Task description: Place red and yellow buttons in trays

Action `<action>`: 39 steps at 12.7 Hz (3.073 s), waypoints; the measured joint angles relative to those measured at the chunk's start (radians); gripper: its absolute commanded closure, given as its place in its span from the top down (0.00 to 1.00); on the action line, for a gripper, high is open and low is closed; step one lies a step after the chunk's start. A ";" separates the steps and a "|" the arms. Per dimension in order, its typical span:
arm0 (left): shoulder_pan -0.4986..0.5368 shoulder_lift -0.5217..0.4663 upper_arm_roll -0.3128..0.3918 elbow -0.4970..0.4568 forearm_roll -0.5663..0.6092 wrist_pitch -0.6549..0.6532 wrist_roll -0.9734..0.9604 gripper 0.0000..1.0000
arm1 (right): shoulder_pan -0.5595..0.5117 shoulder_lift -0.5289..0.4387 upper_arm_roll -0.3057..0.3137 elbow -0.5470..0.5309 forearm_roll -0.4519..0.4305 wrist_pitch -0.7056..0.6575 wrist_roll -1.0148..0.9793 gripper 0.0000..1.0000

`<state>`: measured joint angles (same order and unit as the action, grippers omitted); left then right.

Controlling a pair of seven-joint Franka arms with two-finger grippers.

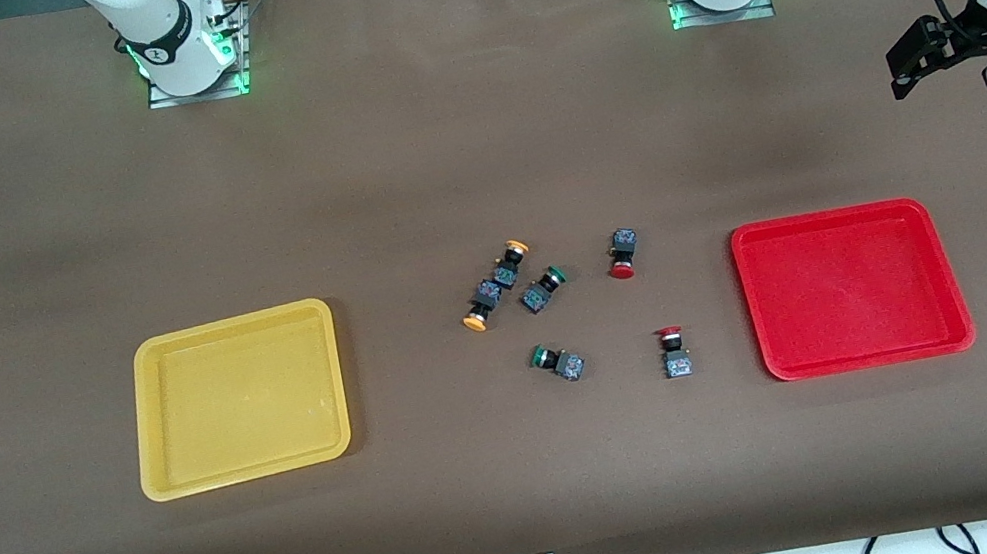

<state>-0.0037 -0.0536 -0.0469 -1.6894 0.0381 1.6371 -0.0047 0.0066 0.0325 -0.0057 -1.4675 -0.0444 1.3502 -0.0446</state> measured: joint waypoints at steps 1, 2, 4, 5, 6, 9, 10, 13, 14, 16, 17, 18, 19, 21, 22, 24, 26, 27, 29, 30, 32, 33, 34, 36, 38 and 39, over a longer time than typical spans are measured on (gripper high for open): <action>0.000 0.000 0.000 0.000 0.000 0.000 0.000 1.00 | 0.000 0.000 0.000 0.000 0.000 0.000 0.000 1.00; 0.000 0.000 0.000 0.000 0.000 -0.001 0.000 1.00 | 0.000 0.000 0.000 0.000 0.000 0.000 0.000 1.00; 0.001 0.000 0.001 0.000 0.000 -0.001 0.000 1.00 | 0.000 0.000 0.000 0.000 0.000 0.000 0.000 1.00; 0.001 0.000 0.001 0.000 0.000 -0.001 0.000 1.00 | 0.000 0.000 0.000 0.000 0.000 0.000 0.000 1.00; 0.001 0.000 0.001 0.000 0.000 -0.001 0.000 1.00 | 0.000 0.000 0.000 0.000 0.000 0.000 0.000 1.00; 0.001 0.000 0.001 0.000 0.000 -0.002 0.000 1.00 | 0.000 0.001 0.000 0.000 0.000 0.003 0.000 1.00; 0.001 0.000 0.001 0.000 0.000 -0.003 0.000 1.00 | 0.001 0.008 0.001 0.000 -0.003 0.004 0.000 1.00; 0.001 0.000 0.001 0.000 0.000 -0.003 0.000 1.00 | 0.030 0.055 0.010 0.000 -0.037 0.012 0.000 1.00; 0.001 0.000 0.001 0.000 0.000 -0.003 0.000 1.00 | 0.056 0.081 0.012 0.000 -0.063 0.015 0.000 1.00; 0.001 0.001 0.001 0.001 0.000 -0.007 0.000 1.00 | 0.123 0.123 0.016 0.000 -0.097 0.021 0.007 1.00; 0.000 0.002 0.001 0.001 0.000 -0.013 0.000 1.00 | 0.161 0.145 0.017 0.000 -0.099 0.034 0.032 1.00; -0.002 0.007 0.000 0.001 0.000 -0.017 0.000 1.00 | 0.203 0.174 0.018 -0.001 -0.099 0.070 0.101 1.00; -0.006 0.021 -0.002 0.000 0.000 -0.024 0.001 1.00 | 0.245 0.210 0.020 -0.002 -0.092 0.118 0.202 1.00; -0.025 0.091 -0.008 -0.002 -0.003 -0.047 0.006 1.00 | 0.312 0.291 0.021 -0.003 -0.038 0.211 0.401 1.00; -0.051 0.142 -0.011 -0.005 -0.004 -0.053 0.006 1.00 | 0.340 0.330 0.022 -0.003 -0.001 0.262 0.498 1.00; -0.123 0.265 -0.019 -0.007 -0.004 0.004 -0.009 1.00 | 0.394 0.402 0.023 -0.002 0.075 0.371 0.705 1.00; -0.178 0.379 -0.025 -0.006 -0.006 0.140 -0.093 1.00 | 0.466 0.468 0.024 -0.001 0.107 0.483 0.890 1.00; -0.199 0.424 -0.028 -0.005 -0.017 0.210 -0.136 1.00 | 0.510 0.501 0.026 -0.001 0.111 0.539 0.980 1.00; -0.254 0.490 -0.033 -0.006 -0.038 0.298 -0.234 1.00 | 0.595 0.565 0.027 -0.001 0.111 0.641 1.128 1.00; -0.292 0.516 -0.035 -0.011 -0.038 0.323 -0.290 1.00 | 0.633 0.595 0.027 -0.001 0.111 0.693 1.187 1.00; -0.367 0.537 -0.037 -0.084 -0.038 0.419 -0.375 1.00 | 0.690 0.649 0.027 0.000 0.111 0.799 1.285 1.00; -0.385 0.529 -0.043 -0.154 -0.038 0.500 -0.389 1.00 | 0.712 0.673 0.027 0.001 0.111 0.834 1.322 1.00; -0.388 0.514 -0.055 -0.228 -0.038 0.583 -0.394 1.00 | 0.728 0.694 0.027 0.001 0.111 0.859 1.347 1.00; -0.390 0.486 -0.068 -0.348 -0.038 0.748 -0.395 1.00 | 0.740 0.726 0.026 0.001 0.111 0.910 1.372 1.00; -0.398 0.488 -0.073 -0.403 -0.038 0.885 -0.395 1.00 | 0.740 0.745 0.022 0.002 0.111 0.944 1.376 1.00; -0.401 0.496 -0.074 -0.412 -0.038 0.924 -0.395 1.00 | 0.740 0.750 0.022 0.002 0.111 0.956 1.377 1.00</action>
<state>-0.4051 0.4420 -0.1209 -2.1018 -0.0003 2.5609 -0.3995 0.7468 0.7828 0.0164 -1.4658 0.0666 2.3065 1.3320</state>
